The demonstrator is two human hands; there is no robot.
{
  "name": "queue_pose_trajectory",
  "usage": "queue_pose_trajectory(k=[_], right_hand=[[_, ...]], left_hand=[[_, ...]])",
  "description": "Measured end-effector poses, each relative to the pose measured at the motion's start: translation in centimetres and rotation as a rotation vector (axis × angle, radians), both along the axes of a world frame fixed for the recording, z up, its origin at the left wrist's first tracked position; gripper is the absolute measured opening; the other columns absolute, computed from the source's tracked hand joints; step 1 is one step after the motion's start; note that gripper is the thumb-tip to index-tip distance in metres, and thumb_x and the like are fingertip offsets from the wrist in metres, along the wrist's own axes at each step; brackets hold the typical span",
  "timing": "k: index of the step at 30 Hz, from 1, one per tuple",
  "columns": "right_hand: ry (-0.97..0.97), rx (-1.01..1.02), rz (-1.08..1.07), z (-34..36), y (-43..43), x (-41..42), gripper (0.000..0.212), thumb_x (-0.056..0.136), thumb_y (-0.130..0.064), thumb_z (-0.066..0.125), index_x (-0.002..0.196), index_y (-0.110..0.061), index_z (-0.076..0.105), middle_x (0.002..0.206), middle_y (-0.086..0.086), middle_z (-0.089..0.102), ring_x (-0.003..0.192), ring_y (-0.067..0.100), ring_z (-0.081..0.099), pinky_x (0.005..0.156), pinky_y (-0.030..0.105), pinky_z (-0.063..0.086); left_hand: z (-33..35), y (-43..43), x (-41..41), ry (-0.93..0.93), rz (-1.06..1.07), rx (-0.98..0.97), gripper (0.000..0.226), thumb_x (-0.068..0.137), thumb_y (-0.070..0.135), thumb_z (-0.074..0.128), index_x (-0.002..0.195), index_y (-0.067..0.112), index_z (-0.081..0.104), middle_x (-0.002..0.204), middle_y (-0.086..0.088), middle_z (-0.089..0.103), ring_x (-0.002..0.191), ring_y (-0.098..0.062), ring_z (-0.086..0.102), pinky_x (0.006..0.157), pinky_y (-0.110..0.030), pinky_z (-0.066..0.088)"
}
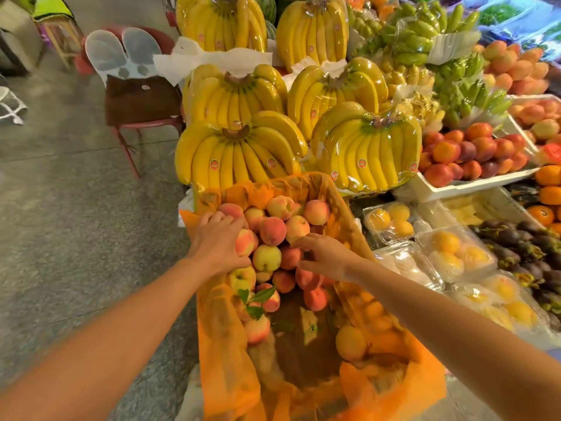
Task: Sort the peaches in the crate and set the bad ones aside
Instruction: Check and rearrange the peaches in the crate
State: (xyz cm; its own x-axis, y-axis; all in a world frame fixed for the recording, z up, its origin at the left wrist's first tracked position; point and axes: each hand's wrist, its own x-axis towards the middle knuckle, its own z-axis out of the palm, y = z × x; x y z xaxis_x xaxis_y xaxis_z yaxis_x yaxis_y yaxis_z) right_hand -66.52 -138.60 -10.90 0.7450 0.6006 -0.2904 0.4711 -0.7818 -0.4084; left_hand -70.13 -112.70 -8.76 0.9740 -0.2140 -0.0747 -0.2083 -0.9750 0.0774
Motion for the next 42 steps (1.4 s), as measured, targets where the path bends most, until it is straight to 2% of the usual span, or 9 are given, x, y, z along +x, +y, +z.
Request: queue_pose_trajectory(k=[6, 13, 17, 21, 26, 29, 36, 39, 42], right_hand=[[0.052, -0.183, 0.084, -0.9, -1.0, -1.2, 0.048, 0.084, -0.039, 0.069, 0.121, -0.011, 0.055, 0.113, 0.007, 0.052, 0.105, 0.026, 0.051, 0.08, 0.033, 0.041], [-0.055, -0.223, 0.026, -2.3, -1.1, -2.1, 0.069, 0.077, -0.04, 0.075, 0.133, -0.018, 0.042, 0.127, 0.008, 0.042, 0.111, 0.028, 0.048, 0.09, 0.037, 0.045], [-0.164, -0.345, 0.071, -3.5, -0.5, -2.8, 0.079, 0.075, -0.043, 0.076, 0.138, -0.018, 0.035, 0.125, 0.008, 0.041, 0.114, 0.028, 0.043, 0.086, 0.038, 0.047], [-0.298, -0.39, 0.106, -4.0, -0.1, -2.9, 0.073, 0.075, -0.042, 0.074, 0.133, -0.015, 0.04, 0.121, 0.008, 0.048, 0.11, 0.027, 0.046, 0.076, 0.036, 0.045], [-0.341, -0.287, 0.078, -3.6, -0.6, -2.1, 0.068, 0.061, -0.049, 0.074, 0.115, -0.013, 0.054, 0.105, 0.007, 0.058, 0.1, 0.029, 0.055, 0.079, 0.037, 0.045], [-0.412, -0.171, -0.023, -2.7, -1.1, -1.6, 0.064, 0.064, -0.058, 0.066, 0.11, -0.014, 0.057, 0.097, 0.005, 0.06, 0.088, 0.028, 0.057, 0.074, 0.037, 0.046], [-0.418, -0.121, -0.149, -1.2, -1.0, -1.2, 0.065, 0.071, -0.051, 0.07, 0.121, -0.014, 0.051, 0.111, 0.005, 0.057, 0.096, 0.025, 0.058, 0.058, 0.035, 0.049], [-0.381, -0.133, -0.147, -1.6, -0.9, -1.5, 0.065, 0.074, -0.052, 0.068, 0.122, -0.013, 0.049, 0.111, 0.005, 0.054, 0.087, 0.026, 0.06, 0.049, 0.032, 0.042], [-0.358, -0.116, -0.053, -1.8, -0.7, -2.1, 0.063, 0.074, -0.058, 0.062, 0.118, -0.015, 0.049, 0.105, 0.003, 0.055, 0.082, 0.024, 0.059, 0.052, 0.036, 0.05]], left_hand=[[-0.7, -0.2, -0.5, -0.02, -0.024, 0.113, 0.077, 0.07, 0.063, 0.055, 0.133, 0.021, 0.042, 0.121, -0.004, 0.051, 0.112, -0.025, 0.046, 0.101, -0.039, 0.031], [-0.9, 0.0, -1.4, -0.107, -0.011, 0.029, 0.075, 0.065, 0.055, 0.063, 0.13, 0.02, 0.048, 0.11, -0.007, 0.048, 0.103, -0.027, 0.048, 0.098, -0.04, 0.036], [-1.4, 0.5, -1.7, -0.127, -0.032, 0.031, 0.073, 0.066, 0.053, 0.063, 0.129, 0.018, 0.049, 0.106, -0.007, 0.049, 0.1, -0.028, 0.049, 0.099, -0.041, 0.036], [-1.6, 0.5, -1.6, -0.128, -0.025, 0.014, 0.076, 0.067, 0.052, 0.063, 0.133, 0.017, 0.046, 0.111, -0.008, 0.049, 0.103, -0.028, 0.049, 0.102, -0.043, 0.034], [-1.9, 0.6, -1.5, -0.137, -0.021, -0.009, 0.077, 0.067, 0.054, 0.061, 0.133, 0.018, 0.046, 0.112, -0.006, 0.049, 0.104, -0.026, 0.049, 0.103, -0.042, 0.033], [-2.0, 0.6, -1.4, -0.143, -0.019, -0.013, 0.077, 0.066, 0.055, 0.062, 0.132, 0.018, 0.047, 0.112, -0.006, 0.051, 0.104, -0.026, 0.05, 0.102, -0.042, 0.034], [-2.0, 0.6, -1.3, -0.163, -0.024, -0.026, 0.073, 0.066, 0.055, 0.062, 0.128, 0.018, 0.051, 0.11, -0.006, 0.052, 0.103, -0.026, 0.051, 0.098, -0.042, 0.037], [-2.0, 0.6, -1.3, -0.154, -0.031, -0.015, 0.073, 0.067, 0.056, 0.062, 0.129, 0.019, 0.05, 0.111, -0.005, 0.051, 0.105, -0.026, 0.05, 0.099, -0.042, 0.036], [-2.0, 0.6, -1.2, -0.154, -0.033, -0.017, 0.073, 0.067, 0.056, 0.062, 0.129, 0.019, 0.05, 0.112, -0.006, 0.051, 0.106, -0.027, 0.05, 0.1, -0.043, 0.036]])
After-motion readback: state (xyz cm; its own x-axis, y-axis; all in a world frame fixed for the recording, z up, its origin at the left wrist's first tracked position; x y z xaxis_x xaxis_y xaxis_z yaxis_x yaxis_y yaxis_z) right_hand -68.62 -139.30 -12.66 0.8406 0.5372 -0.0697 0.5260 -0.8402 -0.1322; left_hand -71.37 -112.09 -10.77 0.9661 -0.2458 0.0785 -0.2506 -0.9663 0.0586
